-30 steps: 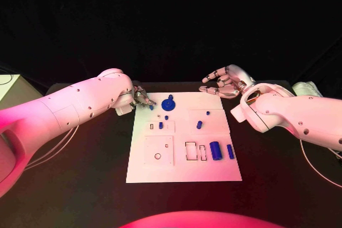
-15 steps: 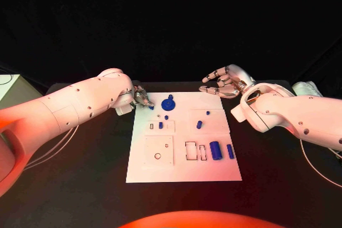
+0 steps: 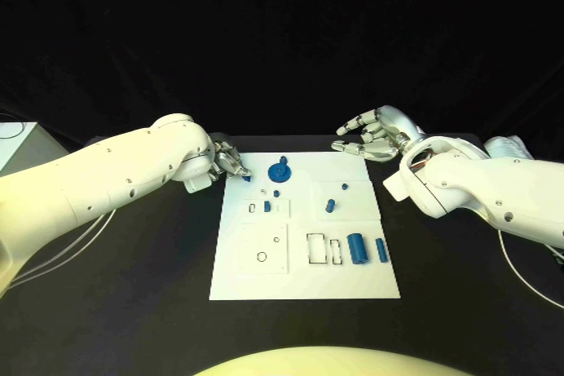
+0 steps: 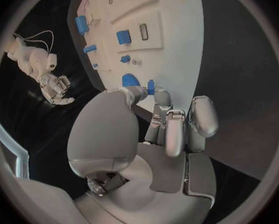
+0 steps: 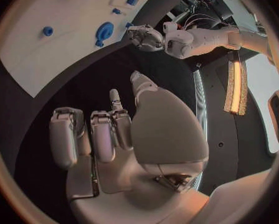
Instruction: Assemble the parts on the task board
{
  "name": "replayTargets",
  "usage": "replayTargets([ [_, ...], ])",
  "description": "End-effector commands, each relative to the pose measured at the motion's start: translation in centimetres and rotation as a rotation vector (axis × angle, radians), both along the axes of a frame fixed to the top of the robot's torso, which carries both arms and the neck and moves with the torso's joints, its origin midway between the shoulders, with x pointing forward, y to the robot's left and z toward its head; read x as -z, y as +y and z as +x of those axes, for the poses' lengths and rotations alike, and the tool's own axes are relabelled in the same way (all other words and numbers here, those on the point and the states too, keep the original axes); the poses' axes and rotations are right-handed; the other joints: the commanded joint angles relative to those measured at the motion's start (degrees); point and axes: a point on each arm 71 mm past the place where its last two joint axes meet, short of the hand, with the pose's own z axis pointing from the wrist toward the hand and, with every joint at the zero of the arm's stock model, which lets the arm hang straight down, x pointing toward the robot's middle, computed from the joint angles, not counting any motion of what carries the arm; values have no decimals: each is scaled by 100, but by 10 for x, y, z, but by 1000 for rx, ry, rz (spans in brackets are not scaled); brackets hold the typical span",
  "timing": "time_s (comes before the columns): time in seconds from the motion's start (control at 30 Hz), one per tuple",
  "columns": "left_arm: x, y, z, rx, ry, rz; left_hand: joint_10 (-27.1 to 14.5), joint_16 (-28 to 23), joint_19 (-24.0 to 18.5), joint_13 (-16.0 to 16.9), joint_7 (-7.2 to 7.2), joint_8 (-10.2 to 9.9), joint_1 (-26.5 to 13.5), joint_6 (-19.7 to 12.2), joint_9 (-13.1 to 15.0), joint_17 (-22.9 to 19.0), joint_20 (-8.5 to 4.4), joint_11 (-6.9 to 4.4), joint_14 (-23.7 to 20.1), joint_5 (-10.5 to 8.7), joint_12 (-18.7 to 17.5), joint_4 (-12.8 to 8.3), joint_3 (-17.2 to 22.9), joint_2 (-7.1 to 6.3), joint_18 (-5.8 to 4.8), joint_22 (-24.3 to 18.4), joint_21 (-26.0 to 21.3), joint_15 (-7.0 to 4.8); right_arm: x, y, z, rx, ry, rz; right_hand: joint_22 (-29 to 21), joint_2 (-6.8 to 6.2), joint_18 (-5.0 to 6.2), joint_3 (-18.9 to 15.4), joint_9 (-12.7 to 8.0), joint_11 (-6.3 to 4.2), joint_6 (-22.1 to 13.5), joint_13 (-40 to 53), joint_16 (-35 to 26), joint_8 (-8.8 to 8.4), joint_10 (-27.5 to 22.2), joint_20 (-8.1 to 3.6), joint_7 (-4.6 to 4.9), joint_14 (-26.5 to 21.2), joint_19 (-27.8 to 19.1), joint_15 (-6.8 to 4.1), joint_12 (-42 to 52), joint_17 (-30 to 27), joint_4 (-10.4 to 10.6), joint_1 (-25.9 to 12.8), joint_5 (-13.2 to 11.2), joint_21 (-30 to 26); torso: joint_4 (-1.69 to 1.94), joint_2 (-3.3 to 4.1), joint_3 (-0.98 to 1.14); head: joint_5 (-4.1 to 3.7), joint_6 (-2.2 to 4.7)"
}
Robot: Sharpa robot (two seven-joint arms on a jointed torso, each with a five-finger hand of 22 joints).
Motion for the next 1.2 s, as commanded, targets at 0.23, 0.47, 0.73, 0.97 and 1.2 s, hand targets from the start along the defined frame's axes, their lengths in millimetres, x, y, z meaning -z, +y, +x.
replayTargets([
  [0.23,-9,1,-21,-2,-15,-96,307,87,207,191,-69,45,-309,171,290,1498,-57,-115,598,477,120,-1230,1223,-108,-62,235,133,-92,0,-3,0,-5,1,-5,1077,32,54,-10,1,18,-28,1046,-6,44,111,-2,4,473,270,8,-3,1102,-3,-22,45,-24,33,-77,3,30,-56],
  [0.47,-12,-6,-37,2,-51,-99,501,92,326,390,-126,77,-505,287,307,1510,-114,-172,602,902,241,-1380,1289,-179,-89,367,198,-149,1,-4,0,-1,5,-5,1077,32,54,-10,1,18,-28,1046,-6,44,111,-2,4,473,270,8,-3,1102,-3,-22,45,-24,51,-95,-3,49,-86],
  [0.73,-5,-16,-53,46,-102,-46,557,92,354,468,-141,86,-543,315,312,1510,-128,-187,602,968,292,-1422,1306,-194,-95,398,212,-163,3,-5,0,-2,8,-9,1077,32,54,-10,1,18,-28,1046,-6,44,111,-2,4,473,270,8,-3,1102,-3,-22,45,-24,50,-93,-2,78,-121],
  [0.97,8,-20,-63,79,-89,-18,561,92,363,474,-142,87,-546,317,313,1510,-129,-187,602,971,296,-1424,1307,-196,-98,410,217,-164,4,-5,0,-3,17,-9,1078,35,54,-9,2,17,-27,1044,-5,48,110,-3,3,474,272,7,-5,1104,-1,-27,54,-23,31,-88,3,98,-130],
  [1.2,19,-22,-68,104,-74,13,568,92,369,486,-143,88,-552,321,313,1510,-131,-189,602,977,303,-1430,1309,-201,-100,416,219,-166,4,-5,0,-5,19,-9,1078,35,54,-9,2,17,-27,1044,-5,48,110,-3,3,474,272,7,-5,1104,-1,-27,54,-23,37,-85,-2,94,-158],
])
